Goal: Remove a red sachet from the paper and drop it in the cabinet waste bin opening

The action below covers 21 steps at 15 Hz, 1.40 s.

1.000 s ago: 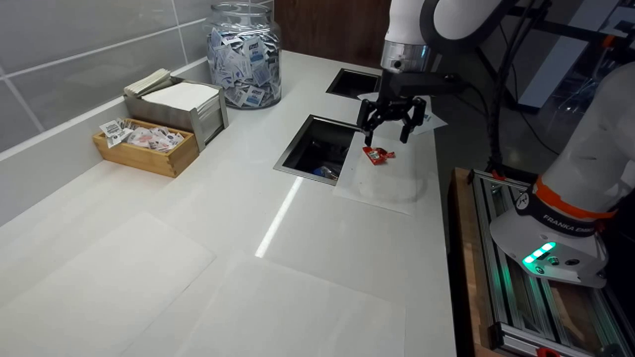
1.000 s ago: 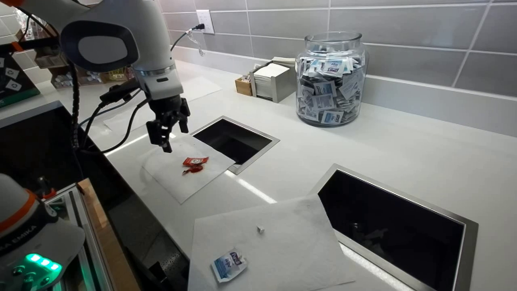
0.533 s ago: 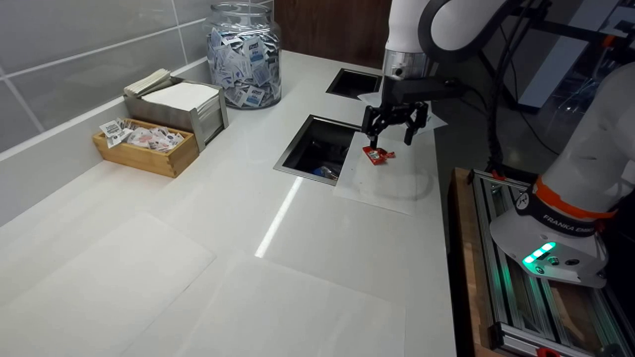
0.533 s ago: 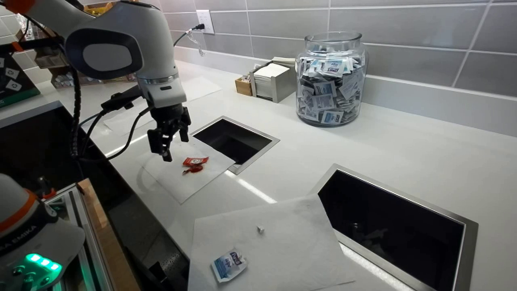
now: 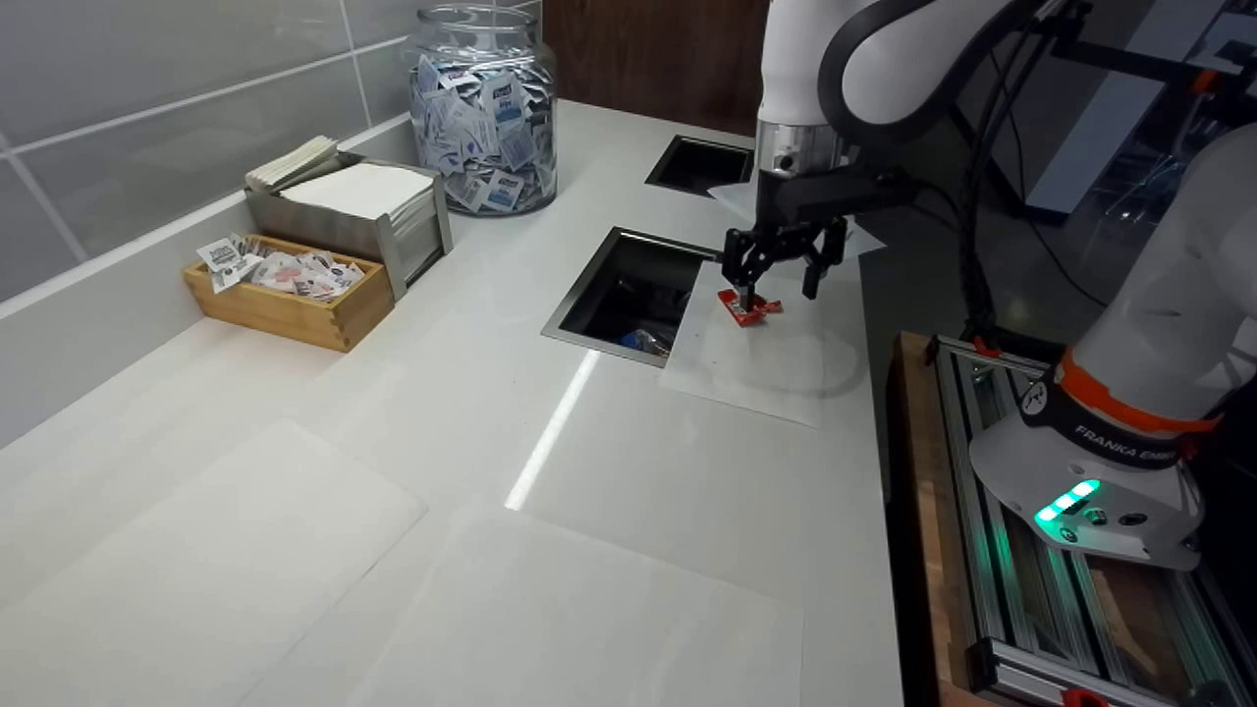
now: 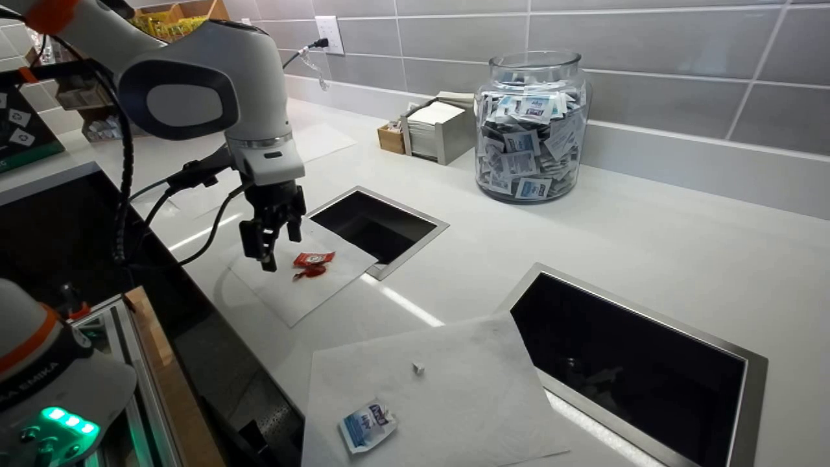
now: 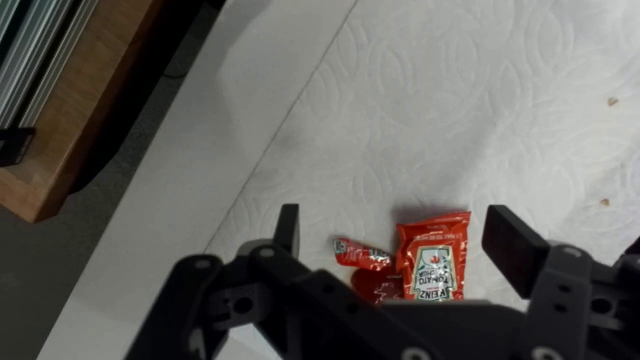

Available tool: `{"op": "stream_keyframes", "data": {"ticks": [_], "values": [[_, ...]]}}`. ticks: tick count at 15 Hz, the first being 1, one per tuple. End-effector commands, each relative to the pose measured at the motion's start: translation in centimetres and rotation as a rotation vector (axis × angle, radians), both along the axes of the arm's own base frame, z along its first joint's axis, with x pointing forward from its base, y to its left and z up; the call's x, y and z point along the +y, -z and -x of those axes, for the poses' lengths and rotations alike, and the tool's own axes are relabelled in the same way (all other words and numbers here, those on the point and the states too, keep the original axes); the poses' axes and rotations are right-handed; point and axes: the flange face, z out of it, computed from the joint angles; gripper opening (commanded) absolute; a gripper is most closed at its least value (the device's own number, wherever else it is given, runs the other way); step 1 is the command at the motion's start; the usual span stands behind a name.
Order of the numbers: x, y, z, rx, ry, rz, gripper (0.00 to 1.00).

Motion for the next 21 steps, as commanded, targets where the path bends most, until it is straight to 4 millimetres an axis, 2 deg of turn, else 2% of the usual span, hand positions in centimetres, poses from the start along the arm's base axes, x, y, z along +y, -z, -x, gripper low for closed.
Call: {"op": "stream_keyframes", "data": {"ticks": [1, 7, 11, 15, 19, 20, 21], "values": [[-0.5, 0.8, -0.3, -0.003, -0.018, 0.009, 0.98], [-0.9, 1.5, -1.3, -0.055, -0.023, 0.004, 1.0], [-0.9, 2.0, -2.0, -0.074, -0.04, 0.003, 0.93], [-0.8, 2.2, -2.3, -0.078, -0.048, -0.001, 0.9], [-0.7, 2.3, -2.4, -0.074, -0.04, -0.01, 0.99], [-0.7, 2.2, -2.4, -0.074, -0.037, -0.012, 0.97], [-0.6, 2.2, -2.5, -0.075, -0.036, -0.016, 0.99]]}}
